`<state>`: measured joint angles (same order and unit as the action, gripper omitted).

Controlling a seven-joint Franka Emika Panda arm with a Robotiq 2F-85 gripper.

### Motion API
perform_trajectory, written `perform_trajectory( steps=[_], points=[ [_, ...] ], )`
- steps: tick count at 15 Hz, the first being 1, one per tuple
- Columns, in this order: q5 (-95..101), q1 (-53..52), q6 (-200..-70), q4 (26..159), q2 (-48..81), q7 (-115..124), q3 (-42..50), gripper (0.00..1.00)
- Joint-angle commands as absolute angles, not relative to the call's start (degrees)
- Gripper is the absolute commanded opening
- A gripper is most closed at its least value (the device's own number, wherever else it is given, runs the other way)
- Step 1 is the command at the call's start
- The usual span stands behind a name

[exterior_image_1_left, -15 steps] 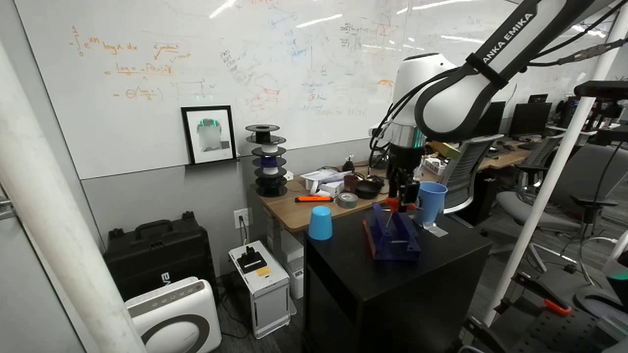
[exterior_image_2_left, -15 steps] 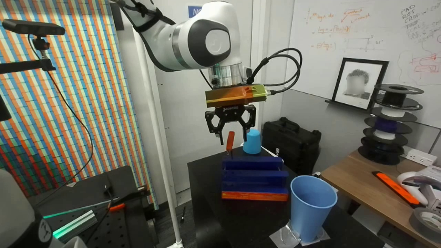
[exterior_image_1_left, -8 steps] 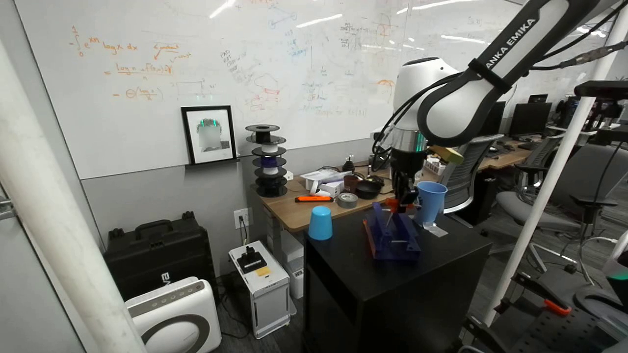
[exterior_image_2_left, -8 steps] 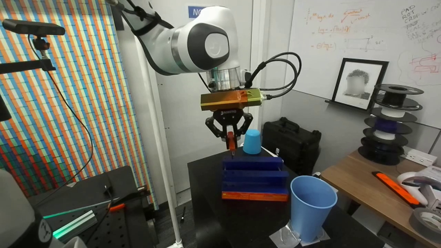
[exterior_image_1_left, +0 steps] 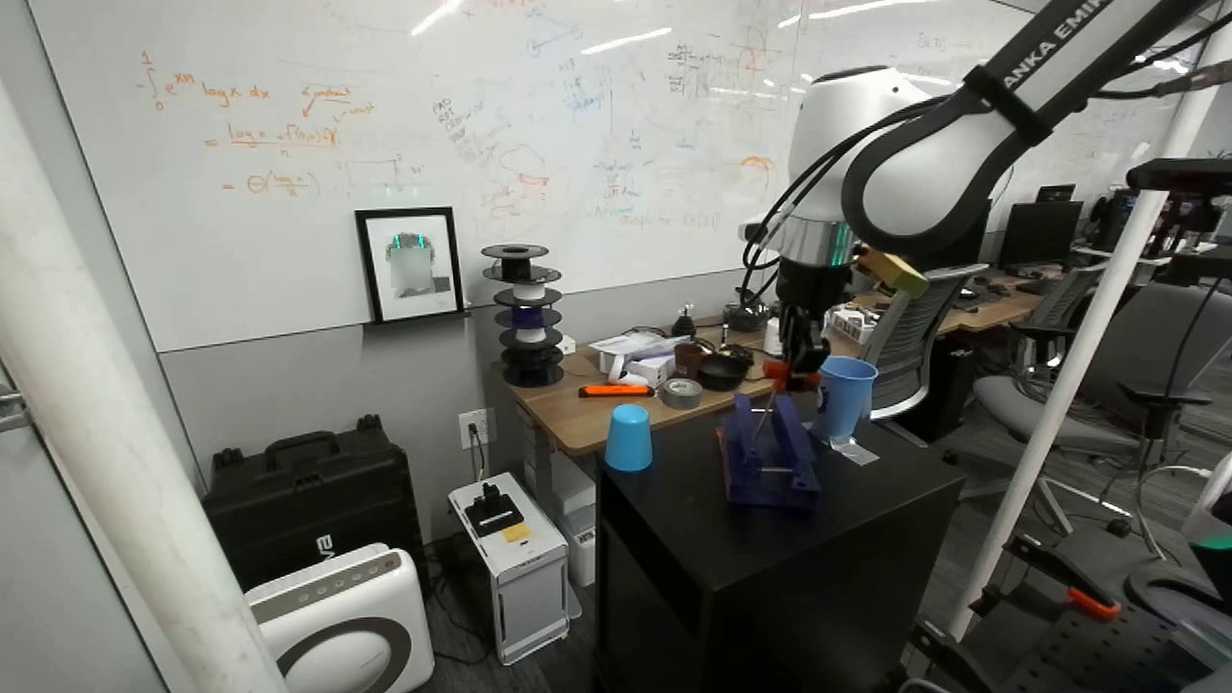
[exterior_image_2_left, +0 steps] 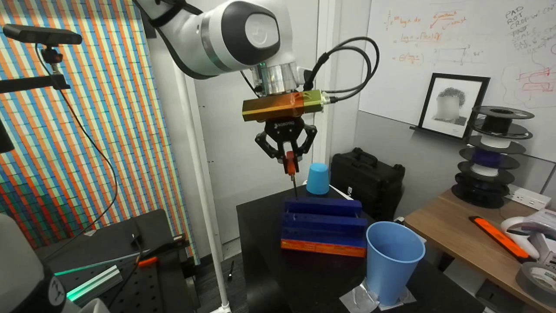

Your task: Put the wrench inside the blue cup on the right

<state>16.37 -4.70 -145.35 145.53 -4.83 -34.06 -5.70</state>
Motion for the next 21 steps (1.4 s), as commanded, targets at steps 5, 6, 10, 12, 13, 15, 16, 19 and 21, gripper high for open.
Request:
perform_trajectory(
  steps=[5, 6, 10, 12, 13, 15, 16, 19, 21],
  points=[
    [15.16, -8.71, -134.23, 150.78, -27.62, -29.22, -6.18, 0.14],
    [16.6, -8.03, -133.05, 150.58, -29.73, -27.09, -6.12, 0.14],
    [21.34, -3.29, -129.16, 148.46, -33.35, -19.82, -4.18, 0.14],
    [24.09, 0.11, -129.29, 147.82, -32.94, -16.3, -3.17, 0.14],
    [25.26, 1.56, -129.54, 147.48, -32.19, -14.94, -2.68, 0.14],
    [27.26, 4.04, -130.27, 146.51, -28.79, -12.85, -1.8, 0.14],
    [27.94, 4.97, -130.53, 146.03, -26.96, -11.99, -1.44, 0.14],
    [31.0, 7.52, -131.59, 143.69, -19.21, -6.96, -1.67, 0.14],
    [33.49, 7.95, -132.05, 141.54, -14.54, -3.31, -2.03, 0.14]
  ],
)
